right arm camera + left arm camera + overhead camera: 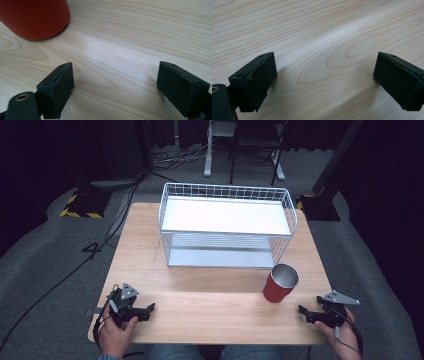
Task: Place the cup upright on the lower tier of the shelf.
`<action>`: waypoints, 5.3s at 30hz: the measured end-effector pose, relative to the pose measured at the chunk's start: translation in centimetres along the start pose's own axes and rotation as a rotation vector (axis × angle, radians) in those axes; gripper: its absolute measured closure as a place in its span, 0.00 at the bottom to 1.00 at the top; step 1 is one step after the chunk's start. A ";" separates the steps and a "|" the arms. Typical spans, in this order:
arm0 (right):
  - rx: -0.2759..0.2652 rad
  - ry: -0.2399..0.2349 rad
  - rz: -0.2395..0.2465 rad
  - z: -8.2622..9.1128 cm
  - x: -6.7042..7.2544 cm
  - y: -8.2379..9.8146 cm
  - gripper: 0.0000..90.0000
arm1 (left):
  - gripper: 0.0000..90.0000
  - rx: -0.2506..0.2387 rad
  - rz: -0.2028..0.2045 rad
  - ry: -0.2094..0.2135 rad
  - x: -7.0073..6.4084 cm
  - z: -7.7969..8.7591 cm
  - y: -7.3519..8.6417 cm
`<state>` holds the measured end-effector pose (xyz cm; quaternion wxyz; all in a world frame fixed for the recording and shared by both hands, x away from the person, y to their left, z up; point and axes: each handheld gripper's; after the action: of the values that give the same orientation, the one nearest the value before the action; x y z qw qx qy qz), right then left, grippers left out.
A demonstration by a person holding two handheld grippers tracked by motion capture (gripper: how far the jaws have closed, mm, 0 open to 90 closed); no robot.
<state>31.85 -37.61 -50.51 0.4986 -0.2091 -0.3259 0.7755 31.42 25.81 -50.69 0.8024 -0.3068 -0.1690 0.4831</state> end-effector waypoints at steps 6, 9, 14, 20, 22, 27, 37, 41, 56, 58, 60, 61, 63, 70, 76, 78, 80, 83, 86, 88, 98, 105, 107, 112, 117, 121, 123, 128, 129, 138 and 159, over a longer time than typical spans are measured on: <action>-0.006 -0.015 -0.008 0.2 -0.1 0.2 0.16 | 0.06 0.000 0.001 0.000 0.0 0.0 0.0; 0.001 -0.005 0.008 0.3 0.2 0.3 0.16 | 0.06 0.001 0.004 -0.001 0.0 0.0 -0.1; 0.001 0.000 0.000 0.5 0.2 0.5 0.16 | 0.06 0.003 0.007 -0.001 0.1 -0.1 -0.2; -0.017 0.007 -0.013 0.7 0.4 0.8 0.18 | 0.06 0.001 0.012 -0.007 0.2 -0.3 -0.3; -0.030 -0.016 -0.027 0.7 0.5 0.8 0.18 | 0.06 0.003 0.010 -0.006 0.2 -0.2 -0.3; -0.086 -0.033 -0.028 1.5 1.4 0.4 0.18 | 0.06 0.002 0.012 -0.008 0.4 -0.4 -0.5; -0.190 -0.052 -0.009 3.2 3.2 -0.6 0.18 | 0.06 0.002 0.011 -0.008 0.4 -0.5 -0.6; -0.229 -0.065 -0.005 3.8 4.2 -0.9 0.18 | 0.06 0.003 0.010 -0.009 0.4 -0.4 -0.6; -0.325 -0.070 0.002 2.4 6.1 -2.0 0.17 | 0.06 0.004 0.007 -0.008 0.4 -0.4 -0.6; -0.328 -0.074 -0.008 1.9 6.2 -2.2 0.17 | 0.06 0.003 0.008 -0.009 0.4 -0.4 -0.6; -0.329 -0.080 -0.006 1.7 6.3 -2.2 0.17 | 0.06 0.004 0.007 -0.009 0.4 -0.4 -0.6; -0.329 -0.085 0.001 1.5 6.4 -2.3 0.17 | 0.06 0.003 0.008 -0.008 0.4 -0.4 -0.6; -0.325 -0.093 0.004 1.1 6.8 -2.6 0.17 | 0.06 0.003 0.008 -0.008 0.4 -0.4 -0.6; -0.304 -0.105 0.049 0.1 7.6 -3.5 0.17 | 0.06 0.004 0.007 -0.008 0.4 -0.4 -0.6; -0.299 -0.076 0.027 -0.7 7.7 -4.0 0.17 | 0.06 0.004 0.008 -0.008 0.4 -0.4 -0.6; -0.295 -0.077 0.034 -1.1 7.8 -4.1 0.16 | 0.06 0.002 0.009 -0.008 0.4 -0.4 -0.6; -0.291 -0.077 0.030 -1.5 7.8 -4.3 0.15 | 0.06 0.003 0.008 -0.008 0.4 -0.4 -0.6; -0.291 -0.082 0.021 -2.0 7.9 -4.4 0.15 | 0.06 0.003 0.008 -0.008 0.4 -0.4 -0.6; -0.294 -0.084 0.013 -2.5 7.9 -4.5 0.15 | 0.06 0.003 0.008 -0.008 0.4 -0.4 -0.6; -0.293 -0.087 0.012 -2.8 7.9 -4.5 0.15 | 0.06 0.004 0.007 -0.008 0.4 -0.4 -0.6; -0.316 -0.075 0.012 -4.3 8.0 -5.0 0.14 | 0.06 0.004 0.007 -0.009 0.4 -0.4 -0.6; -0.296 -0.069 0.035 -4.8 8.0 -5.5 0.16 | 0.06 0.004 0.007 -0.009 0.4 -0.4 -0.6; -0.291 -0.061 0.042 -4.9 8.0 -5.6 0.17 | 0.06 0.004 0.008 -0.009 0.4 -0.4 -0.6; -0.254 -0.053 0.040 -5.1 8.0 -5.8 0.18 | 0.06 0.004 0.008 -0.009 0.4 -0.4 -0.6; -0.239 -0.056 0.028 -5.2 8.0 -5.8 0.18 | 0.06 0.004 0.008 -0.009 0.4 -0.4 -0.6; -0.240 -0.053 0.025 -5.2 8.0 -5.8 0.18 | 0.06 0.004 0.007 -0.009 0.4 -0.4 -0.6; -0.242 -0.049 0.029 -5.2 8.0 -5.8 0.19 | 0.06 0.004 0.008 -0.009 0.4 -0.4 -0.6; -0.244 -0.051 0.033 -5.1 8.0 -5.8 0.19 | 0.06 0.005 0.008 -0.009 0.4 -0.4 -0.6; -0.244 -0.049 0.028 -5.1 8.0 -5.8 0.19 | 0.06 0.004 0.008 -0.009 0.4 -0.4 -0.6; -0.262 -0.077 0.026 -4.8 8.4 -6.2 0.19 | 0.06 0.004 0.008 -0.009 0.4 -0.4 -0.6; -0.255 -0.174 0.097 -5.8 11.4 -11.5 0.19 | 0.06 0.003 0.008 -0.008 0.4 -0.4 -0.6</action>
<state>38.21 -22.22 -46.40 0.3999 -0.2180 -0.4533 0.7662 32.23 25.82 -50.67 0.8002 -0.3043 -0.1704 0.4878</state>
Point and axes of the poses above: each handheld gripper's, and its own axes: z roughly backward along the jaws, y roughly out of its underside, x roughly to its left, and after that the axes turned 2 degrees about x, right-handed
